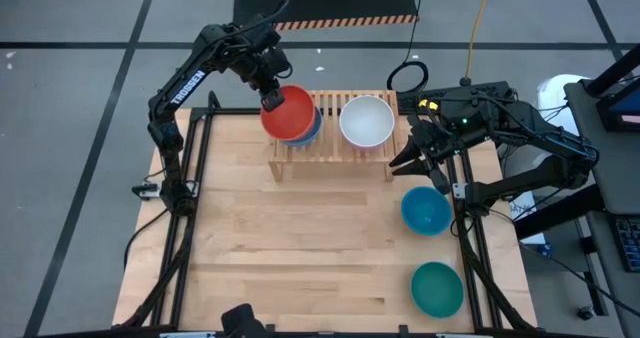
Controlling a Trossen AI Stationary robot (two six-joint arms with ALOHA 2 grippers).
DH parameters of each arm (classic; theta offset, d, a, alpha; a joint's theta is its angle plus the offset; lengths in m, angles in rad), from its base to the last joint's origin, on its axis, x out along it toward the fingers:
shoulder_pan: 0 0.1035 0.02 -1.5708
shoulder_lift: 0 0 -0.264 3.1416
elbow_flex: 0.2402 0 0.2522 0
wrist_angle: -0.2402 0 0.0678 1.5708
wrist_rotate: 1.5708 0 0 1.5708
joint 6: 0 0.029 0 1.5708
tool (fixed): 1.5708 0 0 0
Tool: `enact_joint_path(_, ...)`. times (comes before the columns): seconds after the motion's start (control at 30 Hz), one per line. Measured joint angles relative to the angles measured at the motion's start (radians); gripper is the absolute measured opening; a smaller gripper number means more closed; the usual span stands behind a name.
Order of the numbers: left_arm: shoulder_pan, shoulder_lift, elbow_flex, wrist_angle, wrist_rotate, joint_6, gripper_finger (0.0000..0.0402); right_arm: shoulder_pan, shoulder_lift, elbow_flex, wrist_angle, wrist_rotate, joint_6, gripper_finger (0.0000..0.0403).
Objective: Place and stack bowls onto a shelf
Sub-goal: Stack the orange bowl on top of the light blue bowl on the shelf, then stack the blue bowl on top of the white bowl on the shelf
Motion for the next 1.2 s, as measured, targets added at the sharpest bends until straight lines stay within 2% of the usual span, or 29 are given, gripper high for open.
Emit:
enact_joint_path(0.5, 0.0, 0.0, -0.007, -0.003, 0.051, 0.014, 0.0011, 0.0, 0.0, 0.0, 0.005, 0.0, 0.0, 0.0086)
enact_joint_path(0.73, 0.0, 0.001, -0.082, -0.003, 0.05, 0.006, 0.0042, 0.0, 0.0, 0.0, 0.033, 0.0, 0.0, 0.0086)
enact_joint_path(0.9, 0.0, 0.002, -0.123, 0.0, 0.043, 0.022, 0.006, 0.0, 0.0, 0.0, 0.036, 0.0, -0.002, 0.0086)
enact_joint_path(1.03, -0.001, 0.002, -0.124, 0.028, -0.022, 0.029, 0.0062, 0.0, 0.0, 0.0, 0.038, 0.0, -0.003, 0.0086)
enact_joint_path(1.2, -0.001, 0.002, -0.124, 0.059, -0.029, 0.029, 0.0062, 0.0, 0.0, 0.0, 0.038, 0.0, -0.003, 0.0086)
